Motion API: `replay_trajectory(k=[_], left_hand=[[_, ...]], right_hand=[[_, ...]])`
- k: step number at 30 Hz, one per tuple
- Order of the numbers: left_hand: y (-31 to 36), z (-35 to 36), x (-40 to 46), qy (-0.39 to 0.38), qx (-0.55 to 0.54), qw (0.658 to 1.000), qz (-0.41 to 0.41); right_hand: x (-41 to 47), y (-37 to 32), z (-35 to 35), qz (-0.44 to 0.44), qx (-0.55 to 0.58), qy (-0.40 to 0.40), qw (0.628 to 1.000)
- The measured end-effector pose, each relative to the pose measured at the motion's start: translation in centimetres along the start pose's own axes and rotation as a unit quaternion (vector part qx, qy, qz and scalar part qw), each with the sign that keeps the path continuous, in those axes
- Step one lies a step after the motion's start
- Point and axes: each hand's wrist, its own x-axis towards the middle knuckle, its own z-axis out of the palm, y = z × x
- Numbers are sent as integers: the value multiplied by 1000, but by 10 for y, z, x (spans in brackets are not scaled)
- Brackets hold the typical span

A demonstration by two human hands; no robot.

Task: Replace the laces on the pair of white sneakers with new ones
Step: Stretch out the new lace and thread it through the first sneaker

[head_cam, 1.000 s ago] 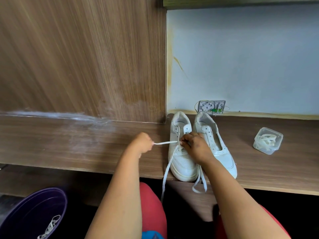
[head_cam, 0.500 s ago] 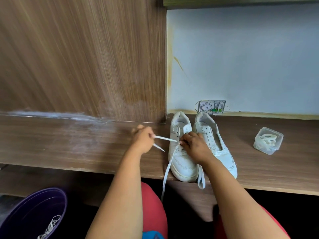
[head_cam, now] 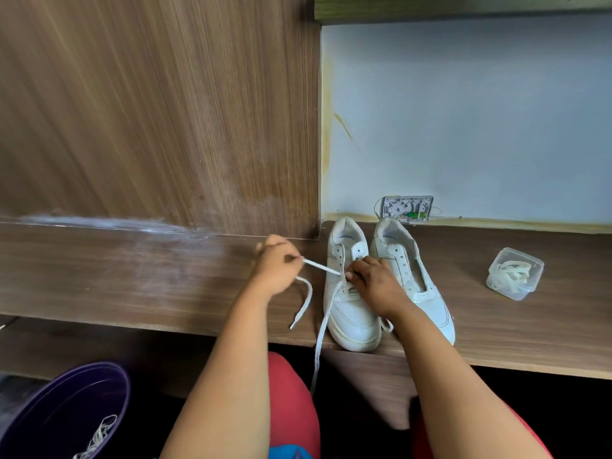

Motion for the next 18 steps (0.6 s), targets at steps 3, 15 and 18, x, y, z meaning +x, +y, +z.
replay_trajectory(k=[3,15,18], left_hand=[[-9,-25,-4,39,82,996,-19],[13,23,3,-76,-62,994,52],[-16,-19,4,83,-49,995,-8]], right_hand=[[0,1,-1,-7,-2,-10,1000],[4,4,2,-10,4,-7,1000],[3,5,0,-19,19,-5,1000]])
